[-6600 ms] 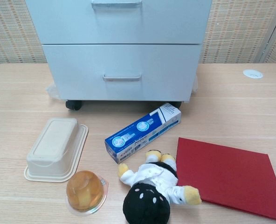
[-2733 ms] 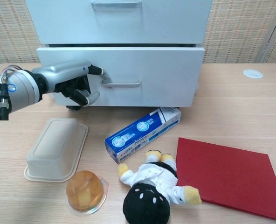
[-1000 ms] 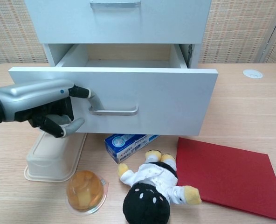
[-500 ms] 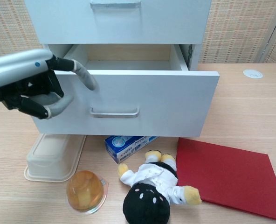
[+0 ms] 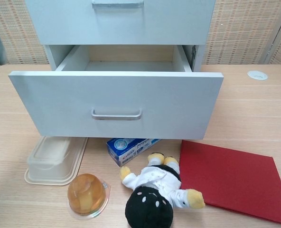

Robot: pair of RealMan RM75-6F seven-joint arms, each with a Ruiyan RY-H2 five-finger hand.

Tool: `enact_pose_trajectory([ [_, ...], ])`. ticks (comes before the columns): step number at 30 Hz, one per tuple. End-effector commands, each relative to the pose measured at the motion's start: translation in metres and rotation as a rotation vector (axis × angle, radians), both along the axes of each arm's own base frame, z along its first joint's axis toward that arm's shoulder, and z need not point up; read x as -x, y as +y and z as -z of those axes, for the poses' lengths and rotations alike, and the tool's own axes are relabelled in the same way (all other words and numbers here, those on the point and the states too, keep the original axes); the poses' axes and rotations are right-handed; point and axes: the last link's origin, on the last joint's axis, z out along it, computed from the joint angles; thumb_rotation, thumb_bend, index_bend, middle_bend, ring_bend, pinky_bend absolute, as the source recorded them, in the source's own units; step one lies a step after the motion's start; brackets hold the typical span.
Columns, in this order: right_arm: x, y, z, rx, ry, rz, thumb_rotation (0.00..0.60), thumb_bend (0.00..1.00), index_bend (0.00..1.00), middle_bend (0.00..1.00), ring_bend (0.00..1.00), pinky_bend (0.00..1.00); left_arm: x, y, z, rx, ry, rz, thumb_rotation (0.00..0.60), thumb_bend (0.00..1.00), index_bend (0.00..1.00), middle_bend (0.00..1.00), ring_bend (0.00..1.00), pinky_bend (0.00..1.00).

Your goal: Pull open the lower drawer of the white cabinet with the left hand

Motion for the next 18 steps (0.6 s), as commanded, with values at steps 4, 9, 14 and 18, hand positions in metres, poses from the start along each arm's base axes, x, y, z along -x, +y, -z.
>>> enact_pose_trajectory([
  [4,-0.001,-0.001,0.002,-0.009,0.001,-0.003,0.6,0.33,0.26,0.22,0.13,0.16,0.042,-0.002,-0.018,-0.074,0.085,-0.149,0.6,0.55,0.58,0.75,0.75,0.81],
  [9,-0.001,-0.001,0.002,-0.013,0.004,-0.001,0.6,0.33,0.26,0.22,0.13,0.16,0.068,-0.006,-0.027,-0.112,0.168,-0.243,0.6,0.52,0.41,0.56,0.57,0.6],
  [14,-0.001,0.0,0.003,-0.023,0.008,0.002,0.6,0.33,0.26,0.22,0.13,0.16,0.088,-0.012,-0.032,-0.156,0.202,-0.295,0.6,0.46,0.31,0.41,0.44,0.48],
  [18,-0.001,0.0,0.003,-0.03,0.01,0.002,0.6,0.33,0.26,0.22,0.13,0.16,0.099,-0.018,-0.034,-0.175,0.223,-0.311,0.6,0.46,0.3,0.39,0.43,0.45],
])
